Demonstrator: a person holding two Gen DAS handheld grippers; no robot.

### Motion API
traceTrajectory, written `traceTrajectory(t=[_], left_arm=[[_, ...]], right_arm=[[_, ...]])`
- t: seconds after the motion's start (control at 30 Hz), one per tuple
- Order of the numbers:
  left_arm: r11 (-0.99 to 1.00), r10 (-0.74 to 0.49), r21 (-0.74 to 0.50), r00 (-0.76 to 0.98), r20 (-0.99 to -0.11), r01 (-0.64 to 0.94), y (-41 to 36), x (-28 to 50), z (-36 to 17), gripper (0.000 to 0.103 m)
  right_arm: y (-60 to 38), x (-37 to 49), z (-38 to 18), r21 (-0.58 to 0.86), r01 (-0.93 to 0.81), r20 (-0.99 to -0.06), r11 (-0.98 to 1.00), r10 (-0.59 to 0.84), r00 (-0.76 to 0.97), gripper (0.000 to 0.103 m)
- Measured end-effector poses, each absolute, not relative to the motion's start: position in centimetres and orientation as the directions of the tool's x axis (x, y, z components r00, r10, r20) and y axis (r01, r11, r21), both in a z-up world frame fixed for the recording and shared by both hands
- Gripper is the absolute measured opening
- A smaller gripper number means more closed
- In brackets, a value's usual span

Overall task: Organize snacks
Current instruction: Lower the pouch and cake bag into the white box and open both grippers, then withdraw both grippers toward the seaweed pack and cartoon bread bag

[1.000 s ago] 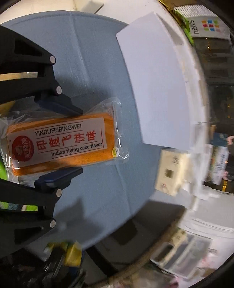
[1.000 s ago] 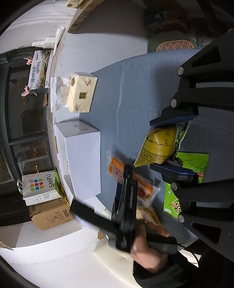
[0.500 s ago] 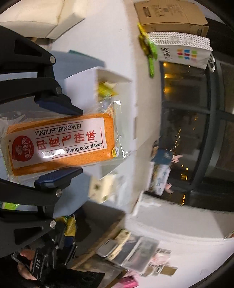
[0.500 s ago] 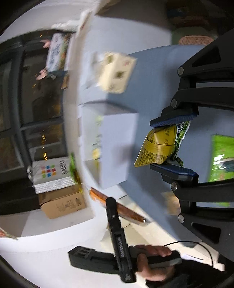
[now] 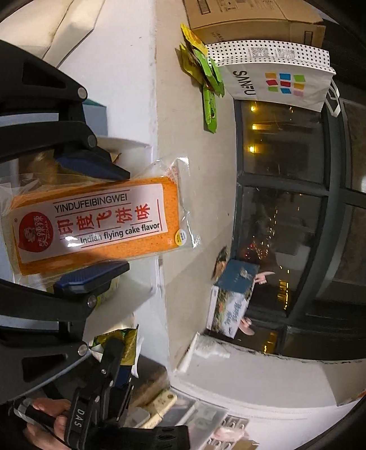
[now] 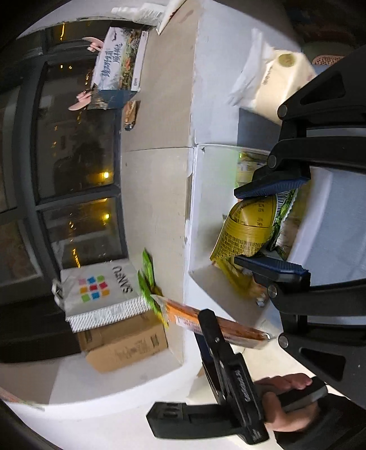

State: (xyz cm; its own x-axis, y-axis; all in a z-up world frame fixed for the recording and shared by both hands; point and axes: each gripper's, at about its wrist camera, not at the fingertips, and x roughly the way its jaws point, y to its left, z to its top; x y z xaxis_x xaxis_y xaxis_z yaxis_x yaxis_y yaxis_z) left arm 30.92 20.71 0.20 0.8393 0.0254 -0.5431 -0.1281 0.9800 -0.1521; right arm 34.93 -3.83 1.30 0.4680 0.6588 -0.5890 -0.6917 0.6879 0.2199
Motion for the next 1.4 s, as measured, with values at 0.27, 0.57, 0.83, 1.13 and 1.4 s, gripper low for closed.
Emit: traceTrajectory(t=[0.27,0.57,0.83,1.13,1.4], left_arm=[[0.972,0.049,-0.154,0.793,-0.608,-0.179,22.7,32.9,-1.7,0.103],[0.963,0.057,-0.182,0.810,-0.584,-0.199,22.6,29.3,-1.0,0.103],[0.985,0.044,-0.125,0.863,-0.504,-0.123,17.3,21.0,1.2,0.103],[0.995,-0.036,-0.103,0.885,-0.464,-0.014,9.6,10.6,1.1,0.103],[0.984,-0.130,-0.164,0.891,-0.436,0.063,4.9,3.9,0.0,0.103]], right_arm=[[-0.9,39.1,-1.2,0.205,-0.665,-0.662,0.718,0.602,0.446,0.046],[-1.3,39.1,-2.0,0.203,-0.646,-0.650,0.736,0.595,0.473,0.103],[-4.0,34.5,-0.7,0.217,-0.700,-0.609,0.680,0.655,0.447,0.103],[-11.3,25.4,0.9,0.167,-0.756,-0.526,0.632,0.706,0.474,0.103],[-18.7,16.9,0.1,0.104,-0.793,-0.477,0.600,0.730,0.490,0.103]])
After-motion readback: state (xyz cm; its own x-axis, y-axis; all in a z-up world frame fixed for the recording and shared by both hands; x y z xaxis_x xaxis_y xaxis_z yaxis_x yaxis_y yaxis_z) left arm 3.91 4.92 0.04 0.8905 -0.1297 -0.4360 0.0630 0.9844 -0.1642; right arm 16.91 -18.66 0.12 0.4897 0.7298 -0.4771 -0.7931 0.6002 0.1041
